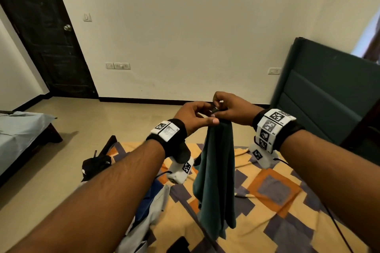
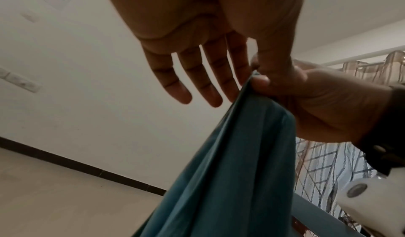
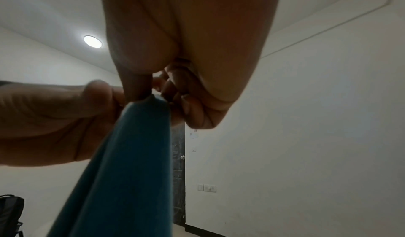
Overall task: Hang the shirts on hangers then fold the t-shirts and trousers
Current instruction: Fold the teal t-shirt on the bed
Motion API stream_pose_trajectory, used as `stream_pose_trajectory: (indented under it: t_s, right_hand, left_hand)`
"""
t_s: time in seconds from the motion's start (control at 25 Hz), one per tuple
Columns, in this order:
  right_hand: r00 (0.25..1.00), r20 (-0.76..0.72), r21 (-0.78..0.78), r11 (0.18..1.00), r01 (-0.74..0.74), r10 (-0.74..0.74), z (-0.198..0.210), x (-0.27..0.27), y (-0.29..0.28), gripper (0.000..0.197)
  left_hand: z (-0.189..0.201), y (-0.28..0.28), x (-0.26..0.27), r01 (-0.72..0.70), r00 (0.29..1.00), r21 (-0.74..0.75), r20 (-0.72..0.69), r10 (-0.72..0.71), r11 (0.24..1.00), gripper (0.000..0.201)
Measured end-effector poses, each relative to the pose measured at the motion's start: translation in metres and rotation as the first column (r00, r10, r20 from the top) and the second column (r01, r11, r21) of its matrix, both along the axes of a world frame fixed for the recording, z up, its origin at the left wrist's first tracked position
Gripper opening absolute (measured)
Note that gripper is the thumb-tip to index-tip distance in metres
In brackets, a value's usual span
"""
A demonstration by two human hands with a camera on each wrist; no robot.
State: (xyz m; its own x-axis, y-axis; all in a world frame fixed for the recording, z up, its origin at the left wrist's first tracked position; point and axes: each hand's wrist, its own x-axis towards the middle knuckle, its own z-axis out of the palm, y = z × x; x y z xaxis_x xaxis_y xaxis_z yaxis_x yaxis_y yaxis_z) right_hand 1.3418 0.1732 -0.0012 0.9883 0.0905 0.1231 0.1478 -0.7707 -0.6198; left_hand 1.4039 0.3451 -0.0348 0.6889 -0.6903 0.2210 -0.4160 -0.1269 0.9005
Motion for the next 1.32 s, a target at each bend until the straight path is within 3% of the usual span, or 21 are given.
stream_pose_trajectory:
  t_s: [0.16, 0.28, 0.36, 0.44, 0.52, 0.64, 0.8, 0.96, 1.12, 1.32]
  right_hand:
    - [0.999, 0.044, 0.063, 0.998, -0.012, 0.01, -0.006, -0.004, -0.006, 0.032]
    - [0.995, 0.103, 0.113, 0.994, 0.005, -0.017, -0.002, -0.006, -0.009, 0.039]
    - [0.99, 0.138, 0.178, 0.984, 0.002, -0.027, 0.005, -0.007, -0.011, 0.039]
    - [0.995, 0.101, 0.297, 0.954, -0.03, 0.0, 0.006, -0.008, -0.011, 0.03]
    - [0.999, -0.025, 0.38, 0.925, -0.023, 0.035, -0.012, -0.009, -0.015, 0.041]
    - [0.994, -0.108, 0.268, 0.963, 0.019, 0.011, -0.069, -0.011, -0.026, 0.058]
    - [0.979, -0.13, 0.103, 0.98, 0.171, -0.157, -0.101, -0.013, -0.066, 0.046]
    - [0.956, -0.17, 0.052, 0.966, 0.253, -0.241, -0.079, -0.013, -0.094, 0.038]
    - [0.952, -0.051, 0.098, 0.947, 0.305, -0.301, -0.041, -0.008, -0.121, 0.034]
    - [0.959, -0.076, 0.304, 0.91, 0.283, -0.273, 0.006, -0.004, -0.137, 0.027]
  left_hand:
    - [0.013, -0.009, -0.001, -0.037, 0.999, 0.0, -0.005, 0.037, 0.999, 0.013]
    - [0.021, -0.012, -0.003, -0.021, 0.999, 0.012, -0.045, 0.022, 1.0, 0.022]
    - [0.028, -0.015, -0.006, -0.049, 0.998, -0.038, -0.036, 0.048, 0.998, 0.013]
    - [0.04, -0.016, -0.005, -0.118, 0.993, -0.103, -0.016, 0.117, 0.988, 0.005]
    - [0.056, -0.016, -0.001, -0.19, 0.981, -0.189, 0.001, 0.194, 0.963, 0.015]
    - [0.094, -0.007, 0.011, -0.264, 0.961, -0.334, -0.016, 0.275, 0.905, 0.019]
    - [0.131, 0.027, 0.044, -0.393, 0.902, -0.444, -0.016, 0.431, 0.805, 0.01]
    - [0.142, 0.067, 0.074, -0.483, 0.829, -0.464, 0.031, 0.559, 0.743, 0.019]
    - [0.132, 0.105, 0.098, -0.574, 0.744, -0.413, 0.096, 0.661, 0.707, 0.028]
    - [0.102, 0.149, 0.11, -0.614, 0.705, -0.167, 0.324, 0.631, 0.772, 0.032]
